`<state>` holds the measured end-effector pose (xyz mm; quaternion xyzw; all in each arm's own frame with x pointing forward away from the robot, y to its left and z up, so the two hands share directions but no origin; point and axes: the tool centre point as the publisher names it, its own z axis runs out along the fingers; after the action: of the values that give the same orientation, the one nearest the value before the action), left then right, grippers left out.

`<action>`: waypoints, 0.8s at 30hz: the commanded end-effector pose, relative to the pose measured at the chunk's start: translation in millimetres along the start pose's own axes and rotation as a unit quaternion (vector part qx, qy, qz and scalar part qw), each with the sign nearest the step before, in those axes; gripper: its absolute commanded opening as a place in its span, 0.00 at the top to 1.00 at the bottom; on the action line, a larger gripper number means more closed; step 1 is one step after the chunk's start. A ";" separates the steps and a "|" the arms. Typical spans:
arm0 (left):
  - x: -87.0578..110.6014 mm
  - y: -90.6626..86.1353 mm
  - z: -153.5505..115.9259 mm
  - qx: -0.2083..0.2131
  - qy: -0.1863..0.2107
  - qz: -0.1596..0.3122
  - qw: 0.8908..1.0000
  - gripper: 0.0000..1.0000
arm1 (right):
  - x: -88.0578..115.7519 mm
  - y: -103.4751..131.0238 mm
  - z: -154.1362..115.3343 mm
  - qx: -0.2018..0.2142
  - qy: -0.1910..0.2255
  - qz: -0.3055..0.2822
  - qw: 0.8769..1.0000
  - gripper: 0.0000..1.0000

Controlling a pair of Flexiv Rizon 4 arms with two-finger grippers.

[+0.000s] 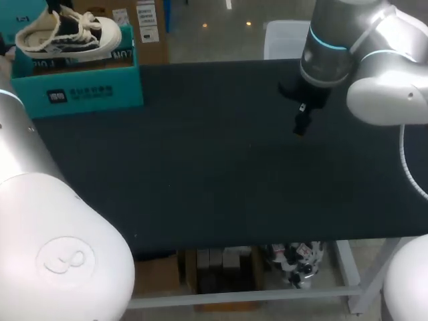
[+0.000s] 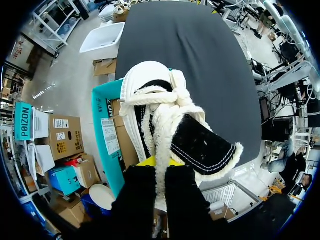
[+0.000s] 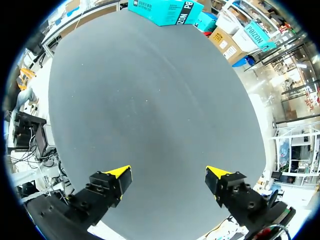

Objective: Open the shoe tongue, take the insole out of the shoe, put the insole back into the shoe, and pack the shoe into the shoebox

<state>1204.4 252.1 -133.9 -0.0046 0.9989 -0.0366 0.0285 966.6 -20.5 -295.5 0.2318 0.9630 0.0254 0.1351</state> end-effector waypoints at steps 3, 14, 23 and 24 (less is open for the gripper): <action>-43.9 16.7 36.5 0.034 0.170 -0.008 0.985 1.00 | 0.4 -0.4 -0.2 0.000 -0.001 0.000 1.000 0.00; -71.9 25.3 99.5 0.040 0.210 -0.019 0.977 1.00 | 0.4 -0.4 -0.2 0.000 -0.001 0.000 1.000 0.00; -75.7 26.0 133.8 0.037 0.235 -0.013 0.971 0.00 | 0.4 -0.4 -0.2 0.000 -0.001 0.000 1.000 0.00; -75.8 25.2 136.5 0.033 0.237 -0.012 0.971 0.00 | 0.4 -0.4 -0.2 0.000 -0.001 0.000 1.000 0.00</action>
<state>1257.9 265.1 -253.1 -0.0263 0.9938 -0.0576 0.0916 966.8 -20.5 -295.6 0.2317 0.9630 0.0256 0.1352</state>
